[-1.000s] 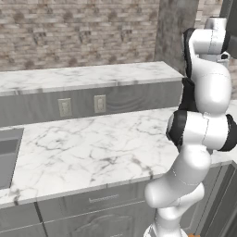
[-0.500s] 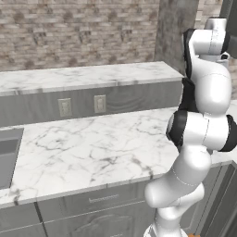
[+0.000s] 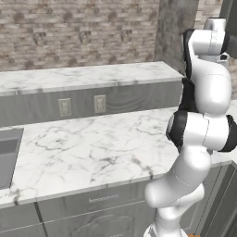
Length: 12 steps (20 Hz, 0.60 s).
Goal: Grab the onion and garlic from the fridge, place them in the blender, close the lid, and turn on the blender to create a marinade.
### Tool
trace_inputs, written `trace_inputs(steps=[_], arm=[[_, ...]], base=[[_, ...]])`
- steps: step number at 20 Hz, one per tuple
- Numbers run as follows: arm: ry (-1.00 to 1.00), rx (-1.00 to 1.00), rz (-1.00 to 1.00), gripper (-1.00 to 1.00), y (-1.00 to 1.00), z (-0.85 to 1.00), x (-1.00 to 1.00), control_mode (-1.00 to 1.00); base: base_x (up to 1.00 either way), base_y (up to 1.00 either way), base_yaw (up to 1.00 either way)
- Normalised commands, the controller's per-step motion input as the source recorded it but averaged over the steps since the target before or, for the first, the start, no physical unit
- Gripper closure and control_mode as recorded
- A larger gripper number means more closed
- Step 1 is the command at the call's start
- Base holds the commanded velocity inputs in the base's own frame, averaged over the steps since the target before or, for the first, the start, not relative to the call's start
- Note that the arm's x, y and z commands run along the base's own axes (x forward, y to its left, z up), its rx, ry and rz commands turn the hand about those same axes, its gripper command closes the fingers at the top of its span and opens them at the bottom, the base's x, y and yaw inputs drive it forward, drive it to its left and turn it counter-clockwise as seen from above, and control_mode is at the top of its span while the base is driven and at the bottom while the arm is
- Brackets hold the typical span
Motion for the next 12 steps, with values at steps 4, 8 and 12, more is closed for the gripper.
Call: trace_inputs(steps=[4,8,12], arm=[[0.0,0.0,0.0,-1.0,0.0,-0.1,0.0,-1.0],[0.0,0.0,0.0,-1.0,0.0,0.0,0.0,-1.0],[-0.01,0.0,0.0,-1.0,0.0,0.0,0.0,-1.0]], base=[[0.0,0.0,0.0],[0.0,0.0,0.0],[0.0,0.0,0.0]])
